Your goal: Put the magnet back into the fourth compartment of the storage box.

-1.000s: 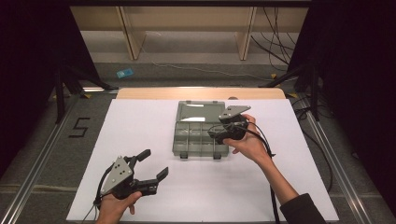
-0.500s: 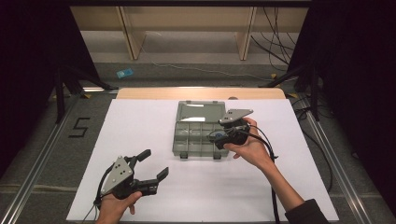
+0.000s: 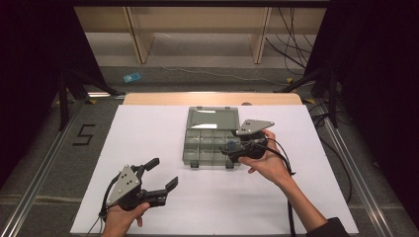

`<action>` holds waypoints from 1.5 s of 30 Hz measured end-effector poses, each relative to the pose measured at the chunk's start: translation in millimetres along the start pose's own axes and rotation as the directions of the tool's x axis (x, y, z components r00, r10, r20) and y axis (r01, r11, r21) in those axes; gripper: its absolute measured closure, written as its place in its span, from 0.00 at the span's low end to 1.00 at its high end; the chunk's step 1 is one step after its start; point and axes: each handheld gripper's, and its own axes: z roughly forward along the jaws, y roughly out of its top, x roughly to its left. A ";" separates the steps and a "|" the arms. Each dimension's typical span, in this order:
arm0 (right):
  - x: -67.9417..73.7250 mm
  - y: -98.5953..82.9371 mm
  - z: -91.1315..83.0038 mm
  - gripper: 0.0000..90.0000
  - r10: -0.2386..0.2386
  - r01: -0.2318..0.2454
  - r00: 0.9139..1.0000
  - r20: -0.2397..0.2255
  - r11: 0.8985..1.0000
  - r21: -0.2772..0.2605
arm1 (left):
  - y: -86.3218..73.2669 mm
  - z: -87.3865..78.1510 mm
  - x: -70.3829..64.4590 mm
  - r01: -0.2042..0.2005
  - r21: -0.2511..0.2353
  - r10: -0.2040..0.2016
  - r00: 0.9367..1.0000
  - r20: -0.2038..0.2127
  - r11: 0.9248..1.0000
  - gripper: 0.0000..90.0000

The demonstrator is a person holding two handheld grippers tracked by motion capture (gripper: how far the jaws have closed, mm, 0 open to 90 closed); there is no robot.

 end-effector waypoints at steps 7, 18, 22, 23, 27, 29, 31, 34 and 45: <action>4.7 -4.0 -7.3 0.29 0.018 -0.018 1.000 -0.001 0.999 -0.034 | 0.0 0.4 -0.2 -0.002 0.002 0.002 1.000 0.000 1.000 0.17; 11.0 -10.0 -15.9 0.27 0.043 -0.045 0.999 -0.025 0.996 -0.071 | -0.1 0.9 -0.5 0.002 0.005 -0.002 1.000 0.004 1.000 0.17; 12.4 -12.4 -17.5 0.27 0.053 -0.055 0.998 -0.024 0.995 -0.085 | 0.0 0.7 -0.1 0.000 0.002 0.000 1.000 0.006 1.000 0.17; 12.8 -12.9 -17.7 0.27 0.058 -0.060 0.998 -0.025 0.994 -0.090 | 0.1 0.5 -0.1 0.000 0.004 0.000 1.000 0.004 1.000 0.17; 14.3 -15.5 -19.4 0.27 0.063 -0.066 0.998 -0.026 0.993 -0.100 | 0.3 0.4 -0.1 0.000 0.004 0.000 1.000 0.005 1.000 0.17; 15.4 -16.7 -20.5 0.27 0.066 -0.069 0.997 -0.031 0.993 -0.099 | 0.3 0.4 -0.2 0.000 0.004 0.000 1.000 0.005 1.000 0.17; 16.5 -17.9 -21.8 0.27 0.069 -0.072 0.997 -0.026 0.992 -0.108 | 0.3 0.5 -0.4 -0.001 0.004 0.001 1.000 0.005 1.000 0.17; 17.9 -19.6 -23.8 0.27 0.069 -0.072 0.997 -0.026 0.991 -0.117 | 0.2 0.6 -0.4 0.002 0.004 -0.002 1.000 0.005 1.000 0.17; 23.2 -26.2 -27.7 0.26 0.095 -0.100 0.994 -0.044 0.985 -0.142 | 0.3 0.7 -0.8 -0.002 0.005 0.002 1.000 0.007 1.000 0.17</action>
